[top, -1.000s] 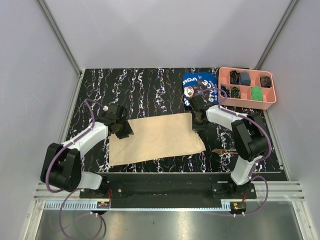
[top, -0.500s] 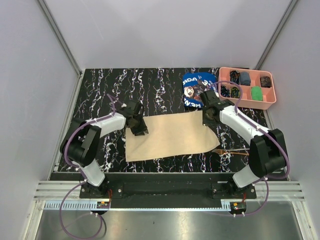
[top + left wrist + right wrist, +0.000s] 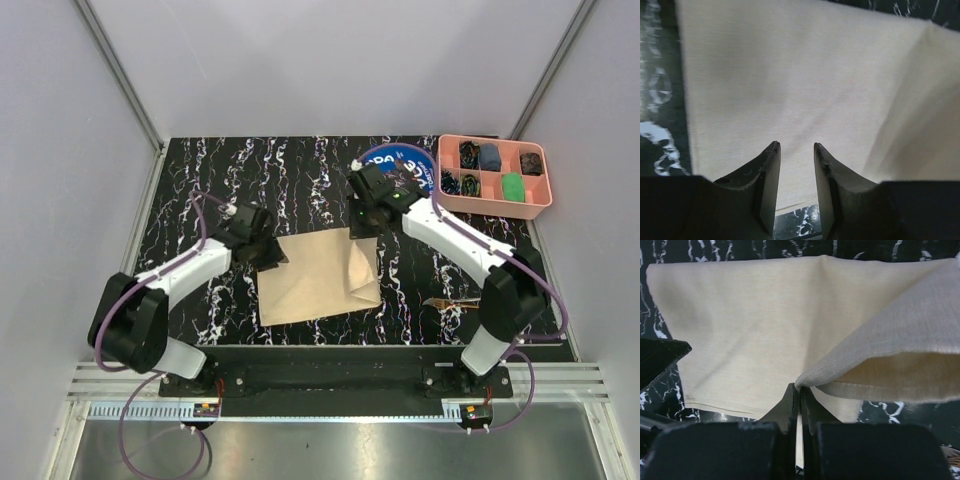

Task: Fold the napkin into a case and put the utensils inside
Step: Fold the rectangle-folded napkin at the center of the board.

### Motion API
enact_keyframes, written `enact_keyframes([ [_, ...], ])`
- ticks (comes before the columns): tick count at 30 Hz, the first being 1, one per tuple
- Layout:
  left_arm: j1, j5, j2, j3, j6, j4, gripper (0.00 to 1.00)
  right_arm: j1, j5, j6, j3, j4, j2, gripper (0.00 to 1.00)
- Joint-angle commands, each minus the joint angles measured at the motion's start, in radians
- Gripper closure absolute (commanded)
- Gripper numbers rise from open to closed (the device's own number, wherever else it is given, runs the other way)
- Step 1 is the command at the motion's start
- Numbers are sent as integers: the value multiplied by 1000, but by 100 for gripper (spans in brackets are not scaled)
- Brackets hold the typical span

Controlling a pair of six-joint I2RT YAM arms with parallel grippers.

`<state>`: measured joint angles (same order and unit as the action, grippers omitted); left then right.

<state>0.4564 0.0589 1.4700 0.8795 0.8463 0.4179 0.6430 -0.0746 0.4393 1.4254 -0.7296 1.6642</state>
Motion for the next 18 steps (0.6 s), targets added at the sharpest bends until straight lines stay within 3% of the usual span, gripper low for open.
enact_keyframes([
  [1, -67, -88, -31, -108, 2, 27, 65, 81, 99, 81, 84, 19, 80, 100],
  [18, -65, -84, -20, -249, 33, -108, 70, 204, 361, 153, 299, 125, 370, 100],
])
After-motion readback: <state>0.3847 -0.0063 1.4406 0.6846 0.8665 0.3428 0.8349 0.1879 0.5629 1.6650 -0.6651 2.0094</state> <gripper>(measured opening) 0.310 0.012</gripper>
